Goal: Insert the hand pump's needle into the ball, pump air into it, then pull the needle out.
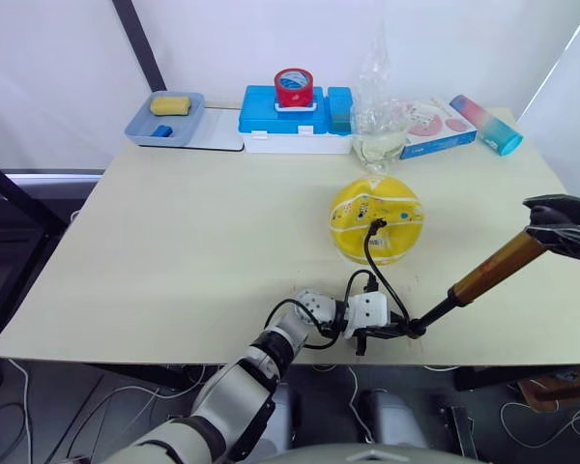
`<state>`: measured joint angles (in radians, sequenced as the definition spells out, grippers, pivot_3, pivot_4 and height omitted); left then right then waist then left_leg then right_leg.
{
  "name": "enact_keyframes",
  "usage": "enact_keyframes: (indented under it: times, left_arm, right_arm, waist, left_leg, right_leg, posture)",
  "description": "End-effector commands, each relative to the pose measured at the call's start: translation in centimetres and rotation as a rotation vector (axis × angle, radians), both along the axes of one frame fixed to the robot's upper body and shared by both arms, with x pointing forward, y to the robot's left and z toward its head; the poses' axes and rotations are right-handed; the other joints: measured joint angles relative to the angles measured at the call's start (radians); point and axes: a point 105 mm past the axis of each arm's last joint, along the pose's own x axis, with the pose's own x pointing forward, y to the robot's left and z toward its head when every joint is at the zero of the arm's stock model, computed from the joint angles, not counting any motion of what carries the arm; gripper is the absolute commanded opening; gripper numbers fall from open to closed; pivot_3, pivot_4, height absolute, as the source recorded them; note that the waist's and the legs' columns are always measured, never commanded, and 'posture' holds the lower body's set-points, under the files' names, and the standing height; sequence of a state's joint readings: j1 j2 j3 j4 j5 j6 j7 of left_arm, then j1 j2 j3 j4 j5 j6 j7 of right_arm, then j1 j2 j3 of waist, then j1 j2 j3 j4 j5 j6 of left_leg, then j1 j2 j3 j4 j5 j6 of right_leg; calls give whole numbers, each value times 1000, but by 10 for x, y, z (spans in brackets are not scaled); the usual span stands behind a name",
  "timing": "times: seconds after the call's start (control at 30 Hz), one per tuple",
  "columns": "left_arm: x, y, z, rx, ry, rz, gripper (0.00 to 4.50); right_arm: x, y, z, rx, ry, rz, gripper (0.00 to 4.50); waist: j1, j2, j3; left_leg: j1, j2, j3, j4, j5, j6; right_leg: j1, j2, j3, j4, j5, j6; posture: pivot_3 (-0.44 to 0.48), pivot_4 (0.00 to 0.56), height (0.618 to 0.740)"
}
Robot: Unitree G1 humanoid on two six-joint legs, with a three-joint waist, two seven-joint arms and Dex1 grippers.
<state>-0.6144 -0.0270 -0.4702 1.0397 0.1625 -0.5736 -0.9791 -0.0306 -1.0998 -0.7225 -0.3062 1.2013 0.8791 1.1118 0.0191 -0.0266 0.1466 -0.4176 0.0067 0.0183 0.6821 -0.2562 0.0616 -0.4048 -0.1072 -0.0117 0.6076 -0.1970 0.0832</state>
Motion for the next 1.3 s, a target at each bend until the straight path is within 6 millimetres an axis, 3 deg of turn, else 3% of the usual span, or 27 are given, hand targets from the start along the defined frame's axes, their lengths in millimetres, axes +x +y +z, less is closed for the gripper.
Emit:
enact_keyframes:
  times: [0.03, 0.1, 0.3, 0.5, 0.57, 0.8, 1.0, 1.2, 1.3]
  left_arm:
    - [-10, 25, -38, 157, 95, 25, 378]
    - [-10, 25, -38, 158, 95, 26, 378]
    - [-8, 25, -37, 159, 90, 28, 378]
    - [-8, 25, -37, 157, 89, 28, 378]
    - [-9, 25, -37, 155, 90, 30, 378]
    - [-9, 26, -38, 155, 92, 30, 378]
    - [-9, 27, -38, 158, 93, 31, 378]
    - [-9, 26, -38, 163, 91, 22, 378]
    - [-9, 25, -38, 162, 91, 23, 378]
  right_arm:
    - [0, 3, 3, 6, -57, 6, 2000]
    - [3, 5, -10, -1, -32, 4, 2000]
    - [8, 15, -81, -111, 66, 31, 2000]
    - [13, 18, -127, -219, 56, 9, 2000]
    - [15, 17, -130, -218, 39, -6, 2000]
    - [9, 15, -73, -77, -85, 30, 2000]
    - [1, 4, -6, 39, -175, 32, 2000]
    - [-4, 0, 28, 34, -180, 53, 2000]
    - [-4, 5, 28, 40, -162, 70, 2000]
  waist:
    - [0, 0, 0]
    - [0, 0, 0]
    - [-2, -4, -3]
    - [-2, -5, -3]
    - [-2, -5, -3]
    - [-1, -3, -2]
    - [-1, -2, -1]
    - [-1, -1, 0]
    - [-1, 1, 1]
  left_leg:
    - [0, 0, 0, 0, 0, 0]
    - [0, 0, -1, 0, 0, 0]
    - [2, 0, -1, 0, 0, 0]
    - [2, 0, -1, 0, 0, 0]
    - [2, 0, -1, 0, 0, 0]
    - [2, 0, -1, 0, 0, 0]
    - [1, 0, -1, 0, 0, 0]
    - [1, 1, -1, 0, 0, 0]
    - [0, 1, 0, 0, 0, 0]
  right_leg:
    - [0, 0, 0, 0, 0, 0]
    - [0, 0, -1, 0, 0, 0]
    - [1, 1, -1, 0, -1, 1]
    - [1, 1, -1, 0, 0, 0]
    - [0, 1, -1, 0, 0, 0]
    - [0, 1, -1, 0, 1, 0]
    - [0, 0, -2, 0, 1, 0]
    - [0, -1, -3, 0, 1, -1]
    - [0, -2, -3, 0, 1, -1]
  posture:
    - [0, 150, 739]
    - [0, 150, 739]
    - [0, 150, 739]
    - [0, 150, 739]
    - [0, 150, 739]
    - [0, 150, 739]
    - [0, 150, 739]
    - [0, 150, 739]
    - [0, 150, 739]
